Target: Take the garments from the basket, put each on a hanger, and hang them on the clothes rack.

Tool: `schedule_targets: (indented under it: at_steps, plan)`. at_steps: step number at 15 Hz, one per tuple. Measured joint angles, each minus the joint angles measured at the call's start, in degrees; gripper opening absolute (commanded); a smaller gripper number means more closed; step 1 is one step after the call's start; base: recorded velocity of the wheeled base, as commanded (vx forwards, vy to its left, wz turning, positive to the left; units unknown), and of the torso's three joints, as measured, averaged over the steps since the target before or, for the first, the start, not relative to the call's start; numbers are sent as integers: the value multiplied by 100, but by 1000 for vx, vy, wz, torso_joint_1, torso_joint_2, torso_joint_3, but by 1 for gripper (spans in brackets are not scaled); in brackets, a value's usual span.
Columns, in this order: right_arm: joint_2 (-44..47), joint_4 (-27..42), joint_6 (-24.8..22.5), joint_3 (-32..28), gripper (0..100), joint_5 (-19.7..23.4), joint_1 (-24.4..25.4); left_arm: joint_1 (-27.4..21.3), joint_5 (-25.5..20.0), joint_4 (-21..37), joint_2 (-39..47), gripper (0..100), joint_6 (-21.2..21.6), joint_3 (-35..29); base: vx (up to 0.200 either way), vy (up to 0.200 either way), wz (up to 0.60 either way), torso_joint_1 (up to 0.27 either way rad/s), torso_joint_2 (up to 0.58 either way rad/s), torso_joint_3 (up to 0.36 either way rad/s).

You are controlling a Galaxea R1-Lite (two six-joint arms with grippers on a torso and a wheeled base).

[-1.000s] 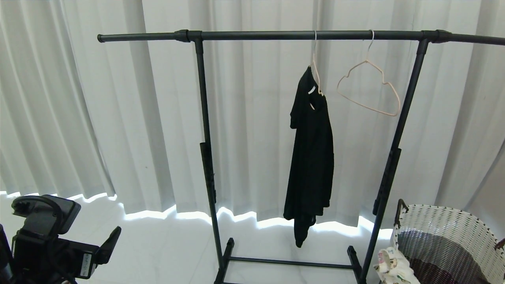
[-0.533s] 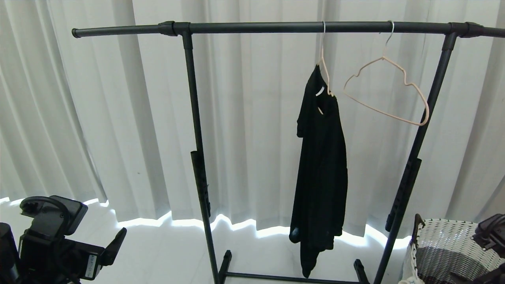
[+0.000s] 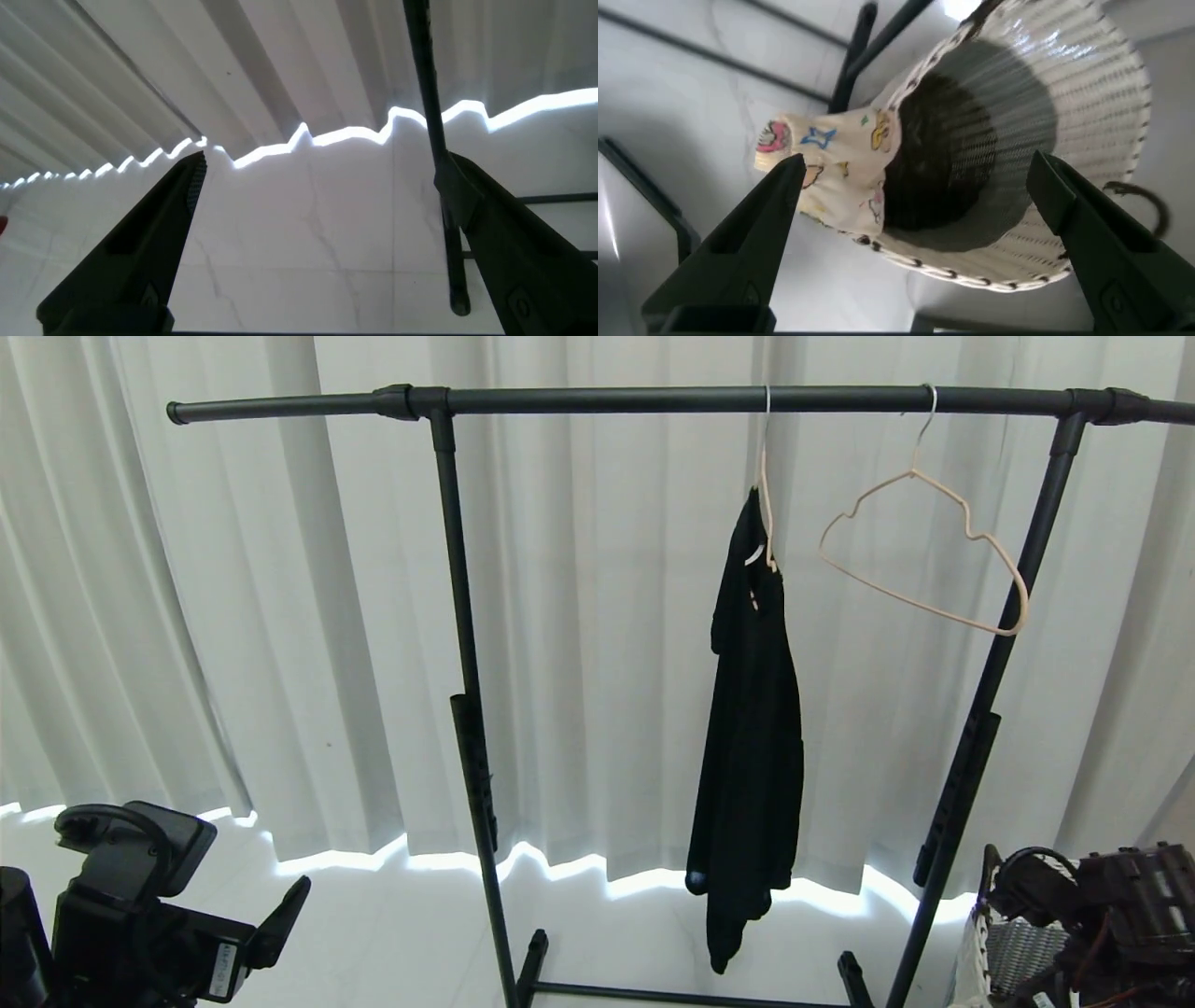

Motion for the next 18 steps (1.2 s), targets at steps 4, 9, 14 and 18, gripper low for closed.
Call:
schedule_targets:
  at_steps: [4,9,14,18]
  plan:
    - [1309,-1176,10,168,100,-9,74,5,5,6,-41,100,0,243,0,0,0,0,0,0]
    - [2300,-1899,2,354,100,-74,128,5,2,11,-33,100,-29,334,0,0,0,0,0,0]
    - [2855,-2430,35,129,100,-507,91,11,5,11,-33,100,-40,336,0,0,0,0,0,0]
    - [3065,-2633,38,116,0,-591,95,16,5,13,-35,100,-44,338,0,0,0,0,0,0]
